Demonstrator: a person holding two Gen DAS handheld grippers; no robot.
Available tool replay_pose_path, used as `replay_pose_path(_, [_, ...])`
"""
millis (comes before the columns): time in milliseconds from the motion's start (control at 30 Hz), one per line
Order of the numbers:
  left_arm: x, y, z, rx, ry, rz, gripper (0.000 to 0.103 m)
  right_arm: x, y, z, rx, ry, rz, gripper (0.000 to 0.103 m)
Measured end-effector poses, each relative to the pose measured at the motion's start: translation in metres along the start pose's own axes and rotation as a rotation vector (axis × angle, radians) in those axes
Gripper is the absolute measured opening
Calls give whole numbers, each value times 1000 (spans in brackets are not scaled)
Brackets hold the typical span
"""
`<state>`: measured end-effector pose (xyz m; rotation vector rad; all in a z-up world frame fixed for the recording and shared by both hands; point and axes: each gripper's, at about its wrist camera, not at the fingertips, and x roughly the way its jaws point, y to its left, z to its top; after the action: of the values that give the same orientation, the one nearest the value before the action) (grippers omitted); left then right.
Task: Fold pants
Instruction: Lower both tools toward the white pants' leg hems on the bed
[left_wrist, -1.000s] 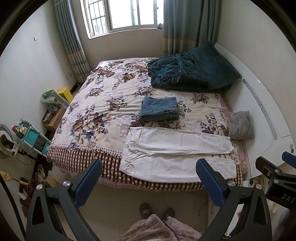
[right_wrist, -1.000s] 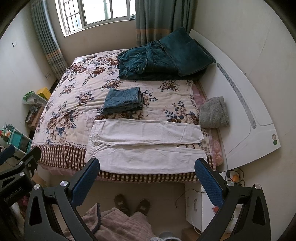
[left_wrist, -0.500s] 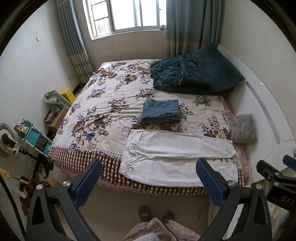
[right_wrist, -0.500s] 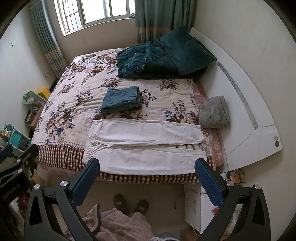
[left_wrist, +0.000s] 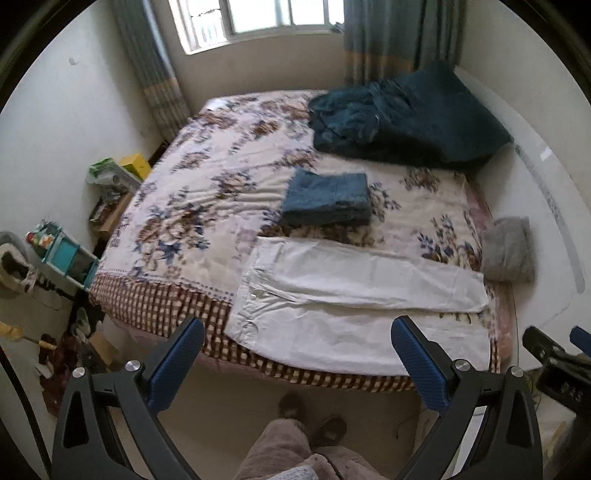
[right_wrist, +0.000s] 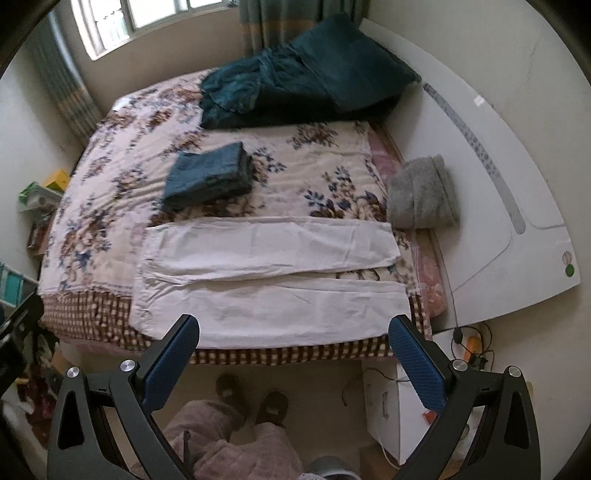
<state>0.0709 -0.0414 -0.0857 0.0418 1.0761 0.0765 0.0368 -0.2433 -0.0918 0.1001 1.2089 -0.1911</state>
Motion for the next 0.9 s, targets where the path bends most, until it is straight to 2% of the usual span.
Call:
replay_pose_path(167, [51,-26,14,72,39,6,103,71,-17,24,60,47,-26,103])
replay_pose_path(367, [124,-53,47,152,94,-43,103,153,-34,60,146,117,-74,103])
replay_pose_path(500, [176,-67,73,183,154,-89,103,211,-38,90,180,182,-106,103])
replay_pose_path(633, [228,-84,86,215,217,-126,103,256,-42,107,194,206,-131,103])
replay_pose_path(833, [313,-117,91,308,260,-79,103,347,-66,126,172,313,-144,103])
replay_pose_path(900, [347,-127,90,319,297,-68,103,373,-76,131,149,335,-158,103])
